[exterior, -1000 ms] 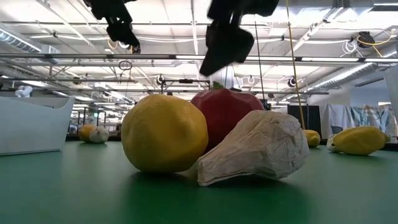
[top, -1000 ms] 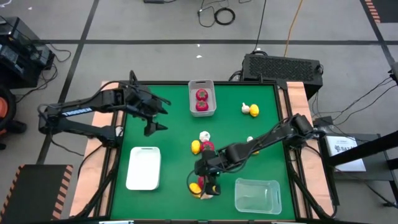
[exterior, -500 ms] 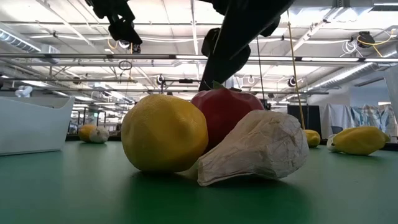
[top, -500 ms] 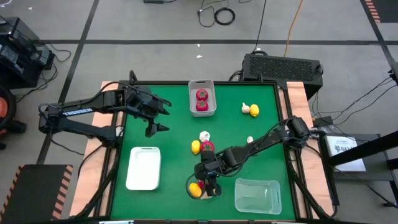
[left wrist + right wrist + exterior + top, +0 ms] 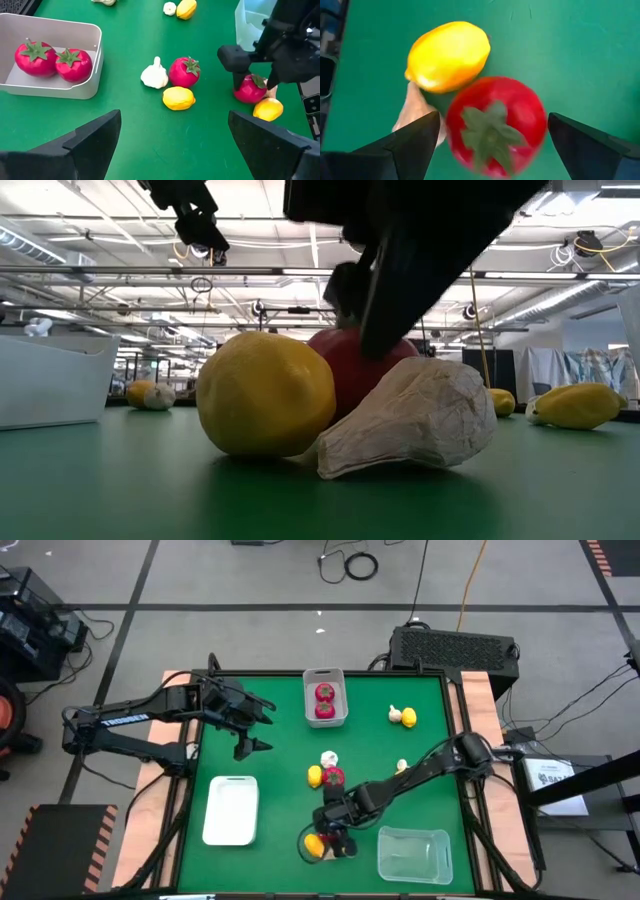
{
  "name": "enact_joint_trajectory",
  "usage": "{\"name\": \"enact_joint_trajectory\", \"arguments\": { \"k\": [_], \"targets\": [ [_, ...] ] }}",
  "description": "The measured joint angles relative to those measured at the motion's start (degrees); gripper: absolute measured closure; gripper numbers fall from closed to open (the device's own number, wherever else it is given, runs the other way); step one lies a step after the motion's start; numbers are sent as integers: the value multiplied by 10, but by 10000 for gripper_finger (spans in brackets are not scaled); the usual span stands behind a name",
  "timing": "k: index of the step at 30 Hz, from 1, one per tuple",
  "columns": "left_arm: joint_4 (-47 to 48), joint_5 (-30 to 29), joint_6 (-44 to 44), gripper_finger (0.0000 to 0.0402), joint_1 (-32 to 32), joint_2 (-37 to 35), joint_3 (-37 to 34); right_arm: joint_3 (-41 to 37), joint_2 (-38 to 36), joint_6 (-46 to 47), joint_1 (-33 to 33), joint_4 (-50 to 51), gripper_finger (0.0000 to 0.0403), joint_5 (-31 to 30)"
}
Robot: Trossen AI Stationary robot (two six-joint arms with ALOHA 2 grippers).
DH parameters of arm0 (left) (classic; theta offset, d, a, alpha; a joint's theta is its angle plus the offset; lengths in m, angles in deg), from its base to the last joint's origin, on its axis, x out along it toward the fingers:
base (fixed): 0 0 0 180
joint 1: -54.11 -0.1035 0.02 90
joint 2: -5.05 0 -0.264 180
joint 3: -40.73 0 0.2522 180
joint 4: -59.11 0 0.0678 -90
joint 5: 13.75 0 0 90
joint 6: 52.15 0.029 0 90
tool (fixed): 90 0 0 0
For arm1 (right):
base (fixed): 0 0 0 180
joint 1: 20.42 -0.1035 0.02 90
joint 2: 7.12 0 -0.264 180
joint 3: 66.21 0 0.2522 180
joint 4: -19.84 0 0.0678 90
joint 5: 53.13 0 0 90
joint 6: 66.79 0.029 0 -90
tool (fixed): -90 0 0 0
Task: Sort produce into baskets
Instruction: Put the bottom tomato into the gray bin
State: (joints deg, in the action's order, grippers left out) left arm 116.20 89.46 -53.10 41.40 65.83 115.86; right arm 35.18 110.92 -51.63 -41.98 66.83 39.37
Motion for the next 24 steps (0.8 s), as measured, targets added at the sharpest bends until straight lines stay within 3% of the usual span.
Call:
{"name": "enact_joint_trajectory", "arguments": {
  "k": [18,24],
  "targets": [
    [-10,-1,2,27,0,0,0,0,34,37,1,-17,44,-13],
    [-10,-2,3,27,0,0,0,0,28,37,2,-8,88,-11]
  ]
}}
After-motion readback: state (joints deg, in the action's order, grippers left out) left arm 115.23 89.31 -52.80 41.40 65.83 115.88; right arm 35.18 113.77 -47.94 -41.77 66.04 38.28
